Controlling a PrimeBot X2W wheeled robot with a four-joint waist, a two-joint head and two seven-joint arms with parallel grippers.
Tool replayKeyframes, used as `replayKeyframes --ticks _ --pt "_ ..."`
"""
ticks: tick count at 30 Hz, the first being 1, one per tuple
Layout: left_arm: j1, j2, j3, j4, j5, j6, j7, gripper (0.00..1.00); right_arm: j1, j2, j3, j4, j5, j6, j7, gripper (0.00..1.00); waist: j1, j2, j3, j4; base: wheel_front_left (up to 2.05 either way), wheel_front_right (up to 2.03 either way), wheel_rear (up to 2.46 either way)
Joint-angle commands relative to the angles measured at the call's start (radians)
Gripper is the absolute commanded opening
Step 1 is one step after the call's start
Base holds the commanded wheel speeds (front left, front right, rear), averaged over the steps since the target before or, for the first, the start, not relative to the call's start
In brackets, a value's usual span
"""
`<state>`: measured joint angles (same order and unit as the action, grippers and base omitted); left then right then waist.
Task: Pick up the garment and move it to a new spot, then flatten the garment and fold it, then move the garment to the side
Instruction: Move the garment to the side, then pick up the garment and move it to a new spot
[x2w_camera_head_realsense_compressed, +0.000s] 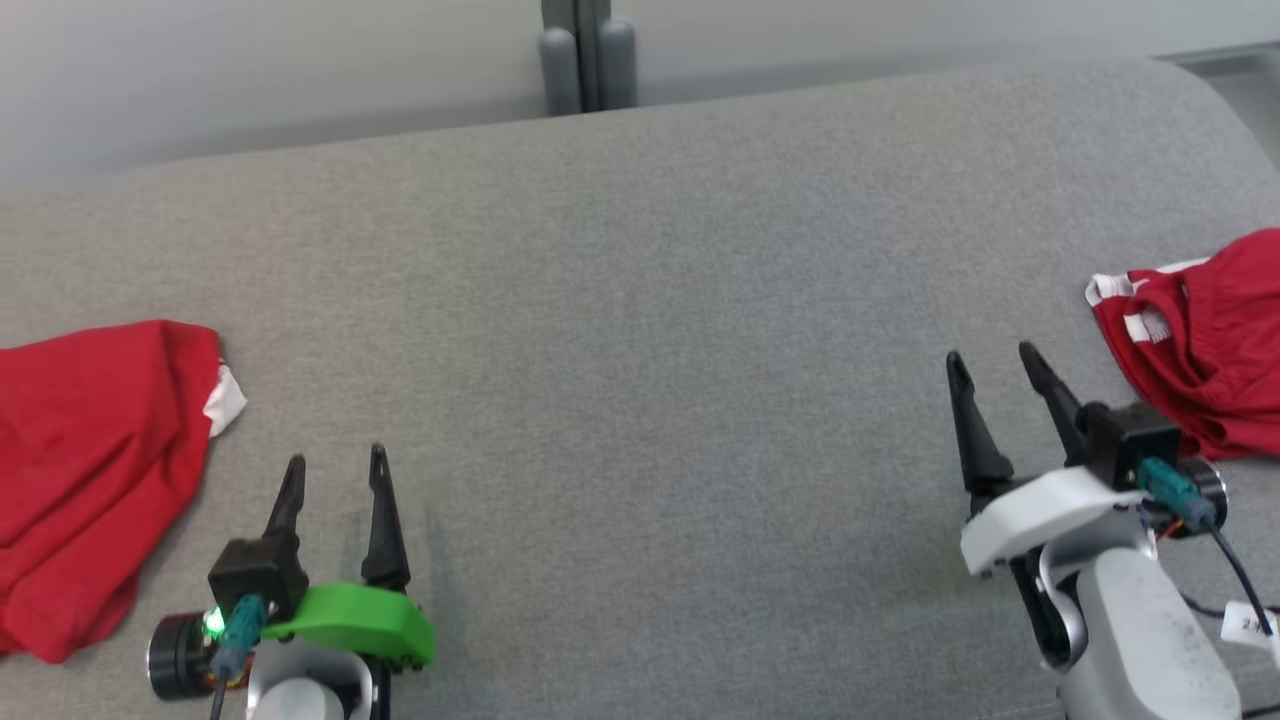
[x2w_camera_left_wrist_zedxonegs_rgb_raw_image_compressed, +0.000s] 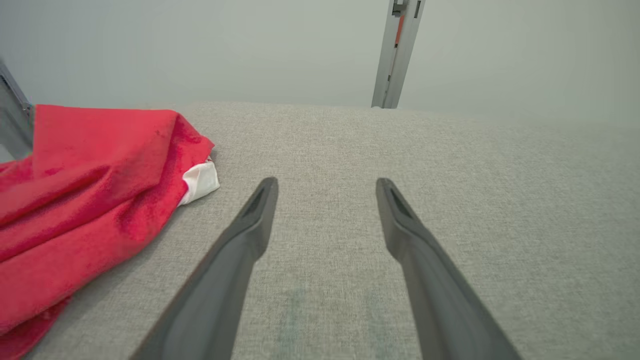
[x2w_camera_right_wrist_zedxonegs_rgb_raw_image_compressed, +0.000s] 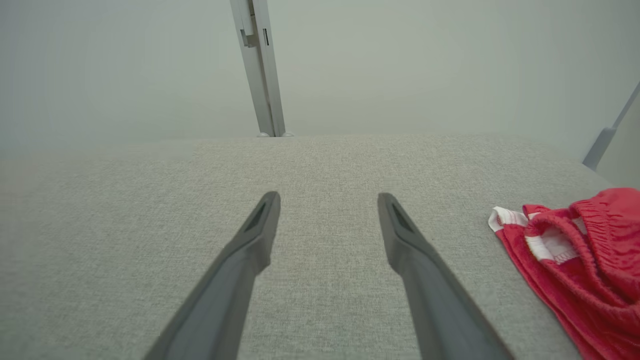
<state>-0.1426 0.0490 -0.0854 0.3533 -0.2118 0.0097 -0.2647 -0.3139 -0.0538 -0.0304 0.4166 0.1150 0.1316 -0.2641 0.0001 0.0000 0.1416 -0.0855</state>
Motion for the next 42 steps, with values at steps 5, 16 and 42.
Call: replayKeyframes --ticks 5,16,42 --pt "0.076 0.004 0.011 -0.021 -0.005 -0.002 0.001 1.00 0.077 0.001 -0.002 -0.018 0.019 -0.002 0.000 1.00 -0.0001 0.0000 -0.071 0.037 0.00 0.00 0.00" --pt "0.142 0.004 0.003 -0.052 -0.034 0.010 0.001 1.00 0.139 0.001 0.025 -0.025 0.035 -0.002 0.000 1.00 -0.0001 0.0000 -0.089 0.055 0.00 0.00 0.00" --pt "0.161 0.004 0.035 -0.072 -0.029 0.042 0.001 1.00 0.174 0.000 0.083 -0.039 0.058 -0.002 0.000 1.00 -0.0001 0.0000 -0.045 0.565 0.00 0.00 0.00"
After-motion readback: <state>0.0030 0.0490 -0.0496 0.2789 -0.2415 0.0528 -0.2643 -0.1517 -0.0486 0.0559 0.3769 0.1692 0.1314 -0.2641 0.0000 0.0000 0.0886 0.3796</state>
